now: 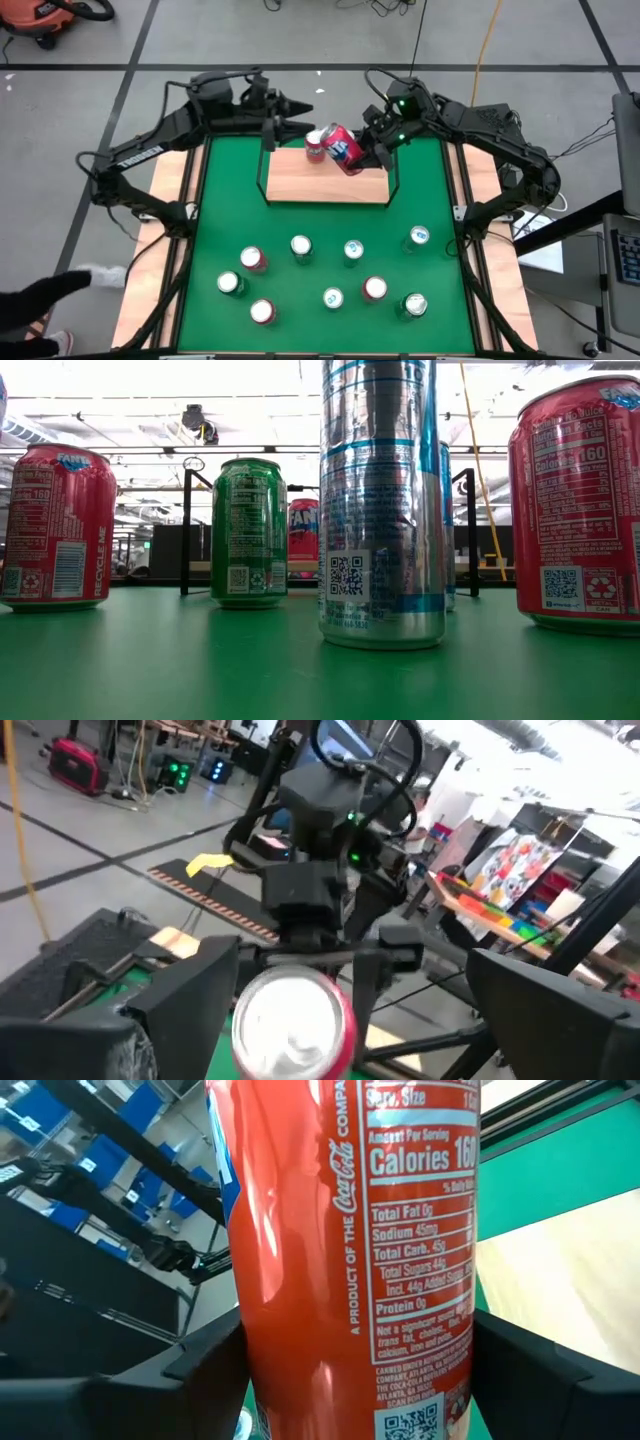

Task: Place canned beverage on shelf
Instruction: Put the red soda can on the shelf aligned with the other left red soda can

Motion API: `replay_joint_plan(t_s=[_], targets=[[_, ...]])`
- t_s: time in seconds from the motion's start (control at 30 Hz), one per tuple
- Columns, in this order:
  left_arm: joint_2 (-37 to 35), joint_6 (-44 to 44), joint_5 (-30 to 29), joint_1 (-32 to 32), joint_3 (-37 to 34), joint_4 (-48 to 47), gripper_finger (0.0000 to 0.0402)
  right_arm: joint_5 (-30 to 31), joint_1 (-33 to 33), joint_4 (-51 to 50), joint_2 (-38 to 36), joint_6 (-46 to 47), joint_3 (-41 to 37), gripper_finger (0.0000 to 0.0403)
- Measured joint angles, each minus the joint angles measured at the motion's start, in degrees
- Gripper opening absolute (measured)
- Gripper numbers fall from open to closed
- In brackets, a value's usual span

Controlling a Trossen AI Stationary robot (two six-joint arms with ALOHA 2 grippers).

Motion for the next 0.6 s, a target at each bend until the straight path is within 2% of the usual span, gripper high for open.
replay_joint_plan(t_s=[0.17,0.27,0.37,0.5,0.6], targets=[[-0.7,4.8,0.0,0.9,0.0,-8.0,0.039,0.0,-0.4,0.0,0.0,0.0,0.0,0.0294],[-0.7,4.9,0.0,1.6,0.0,-10.9,0.039,-1.4,-0.4,0.0,0.0,-0.1,0.0,0.0294],[-0.2,5.5,0.6,1.9,0.0,-11.3,0.039,-1.6,-0.3,0.0,0.0,0.0,0.0,0.0294],[-0.1,6.5,4.2,1.7,-0.1,-10.6,0.039,-1.5,-0.4,0.0,0.0,0.8,0.0,0.0294],[-0.1,7.9,2.4,1.6,0.0,-10.7,0.039,-1.5,-0.4,0.1,0.0,1.0,0.0,0.0294]])
